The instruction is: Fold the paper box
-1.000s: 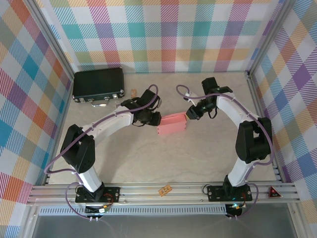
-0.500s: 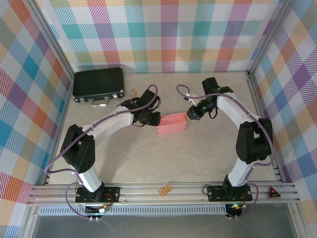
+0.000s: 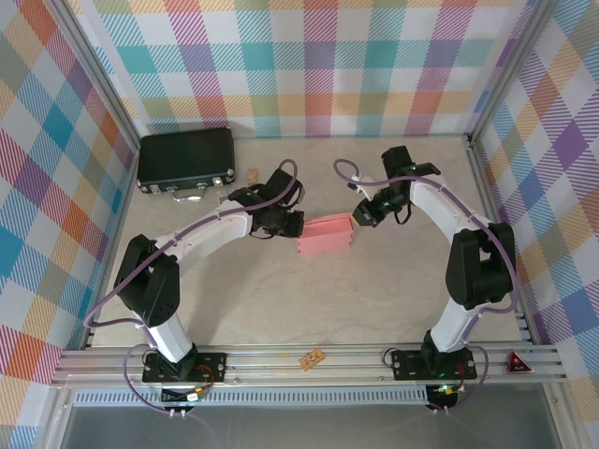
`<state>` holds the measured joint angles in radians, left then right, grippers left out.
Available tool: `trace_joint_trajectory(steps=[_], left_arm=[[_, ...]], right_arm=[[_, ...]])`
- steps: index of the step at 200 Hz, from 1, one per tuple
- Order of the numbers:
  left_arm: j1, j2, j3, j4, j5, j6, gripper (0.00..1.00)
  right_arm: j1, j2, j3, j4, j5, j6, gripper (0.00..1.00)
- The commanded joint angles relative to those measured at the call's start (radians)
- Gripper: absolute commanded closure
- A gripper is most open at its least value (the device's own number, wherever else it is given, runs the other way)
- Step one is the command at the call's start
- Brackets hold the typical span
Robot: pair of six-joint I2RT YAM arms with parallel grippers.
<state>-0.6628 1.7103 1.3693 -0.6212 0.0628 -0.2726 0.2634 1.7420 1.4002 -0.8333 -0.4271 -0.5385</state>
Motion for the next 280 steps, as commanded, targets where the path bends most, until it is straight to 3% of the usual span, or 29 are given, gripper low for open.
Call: trace_joint_trajectory(steps=[1, 114, 280], left_arm=[[0.005, 0.003, -0.004, 0.011, 0.022, -0.013, 0.86], [0.005, 0.016, 0.013, -0.004, 0.018, -0.013, 0.88], [0.005, 0.019, 0.021, -0.003, 0.034, -0.013, 0.81]], right_arm=[[0.011, -0.006, 0.040, -0.030, -0.022, 0.010, 0.87], [0.014, -0.004, 0.036, -0.059, 0.031, 0.038, 0.84], [0.020, -0.044, -0.020, -0.069, 0.042, 0.086, 0.80]])
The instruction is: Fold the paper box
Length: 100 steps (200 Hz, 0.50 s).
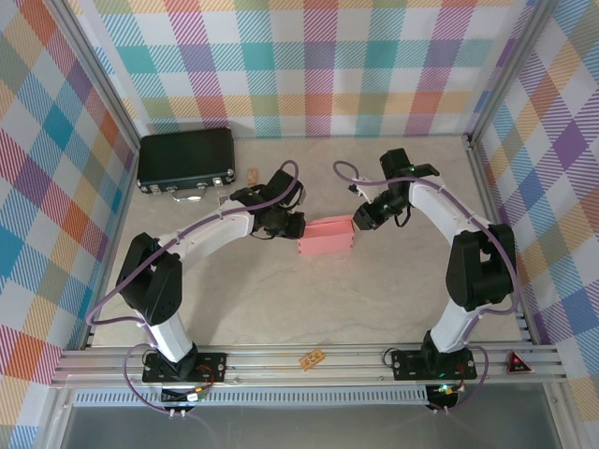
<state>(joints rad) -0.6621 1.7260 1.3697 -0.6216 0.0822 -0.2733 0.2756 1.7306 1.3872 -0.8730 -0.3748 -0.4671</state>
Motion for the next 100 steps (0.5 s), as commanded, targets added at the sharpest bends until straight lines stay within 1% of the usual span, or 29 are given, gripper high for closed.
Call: trace_joint_trajectory(steps=[1, 61, 100], left_arm=[[0.003, 0.003, 0.022, -0.003, 0.014, -0.012, 0.81], [0.004, 0.001, 0.028, -0.007, 0.013, -0.014, 0.81], [0.002, 0.002, 0.030, -0.006, 0.021, -0.016, 0.81]], right_arm=[[0.008, -0.033, -0.006, -0.030, -0.010, 0.015, 0.80], [0.016, -0.037, 0.004, -0.055, -0.026, 0.031, 0.82], [0.026, -0.039, 0.013, -0.061, -0.037, 0.044, 0.81]])
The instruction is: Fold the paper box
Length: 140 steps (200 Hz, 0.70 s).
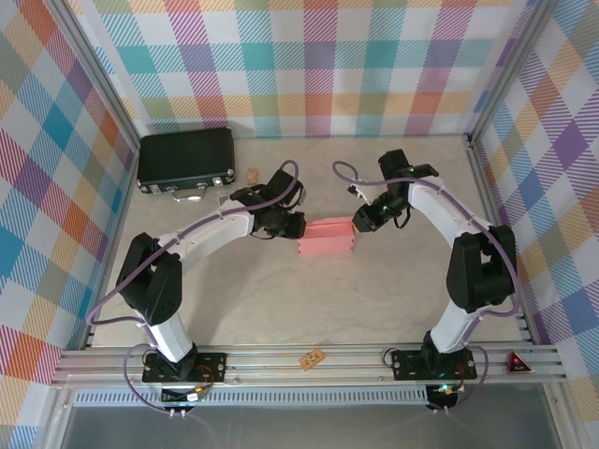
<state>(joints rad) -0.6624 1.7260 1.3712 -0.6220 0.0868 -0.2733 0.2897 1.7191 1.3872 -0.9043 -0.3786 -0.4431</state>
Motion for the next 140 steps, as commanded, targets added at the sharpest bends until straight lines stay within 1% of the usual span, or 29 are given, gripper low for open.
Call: trace_joint_trajectory(steps=[1, 140], left_arm=[[0.003, 0.001, 0.029, -0.005, 0.017, -0.016, 0.81], [0.003, 0.013, 0.024, 0.001, 0.031, -0.020, 0.83]], right_arm=[[0.012, -0.027, 0.013, -0.030, -0.033, 0.020, 0.81], [0.035, -0.006, 0.039, -0.042, -0.052, 0.040, 0.80]])
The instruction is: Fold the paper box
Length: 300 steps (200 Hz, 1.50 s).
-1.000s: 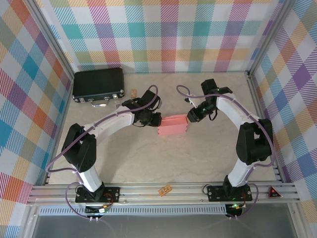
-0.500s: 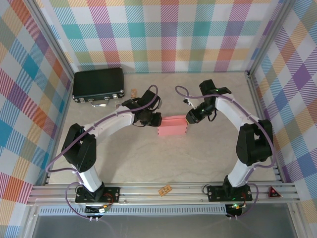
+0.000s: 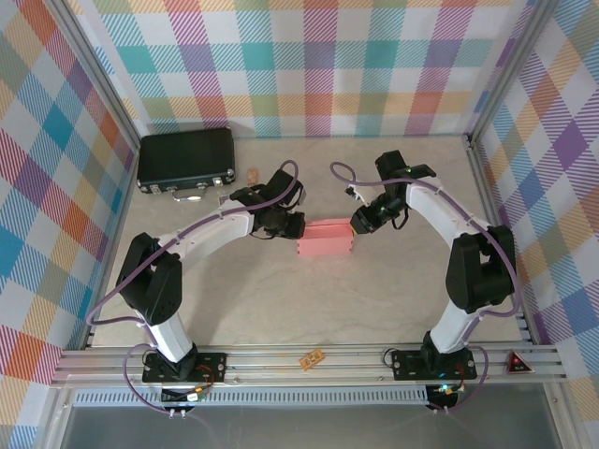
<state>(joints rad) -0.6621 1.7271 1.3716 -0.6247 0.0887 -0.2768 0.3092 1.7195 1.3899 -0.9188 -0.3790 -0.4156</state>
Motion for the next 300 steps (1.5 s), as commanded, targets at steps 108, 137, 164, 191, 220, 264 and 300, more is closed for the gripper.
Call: trace_joint_trajectory(steps=[108, 137, 164, 191, 220, 264, 300], left_arm=[[0.003, 0.013, 0.030, 0.011, 0.043, -0.022, 0.84], [0.002, 0.014, 0.029, 0.012, 0.048, -0.021, 0.84], [0.002, 0.012, 0.029, 0.011, 0.049, -0.024, 0.83], [0.003, 0.010, 0.031, 0.012, 0.053, -0.024, 0.84], [0.002, 0.011, 0.035, 0.012, 0.054, -0.026, 0.81], [0.002, 0.006, 0.033, 0.016, 0.057, -0.026, 0.80], [0.002, 0.000, 0.035, 0.010, 0.049, -0.026, 0.78]], right_arm=[[0.018, 0.001, 0.044, -0.040, -0.063, 0.015, 0.77], [0.018, 0.004, 0.035, -0.041, -0.050, 0.011, 0.78], [0.018, 0.009, 0.029, -0.043, -0.045, 0.006, 0.79], [0.018, 0.014, 0.025, -0.041, -0.039, 0.006, 0.80], [0.017, 0.018, 0.025, -0.044, -0.034, 0.005, 0.80], [0.017, 0.020, 0.024, -0.046, -0.030, 0.003, 0.80], [0.017, 0.018, 0.028, -0.046, -0.028, 0.006, 0.80]])
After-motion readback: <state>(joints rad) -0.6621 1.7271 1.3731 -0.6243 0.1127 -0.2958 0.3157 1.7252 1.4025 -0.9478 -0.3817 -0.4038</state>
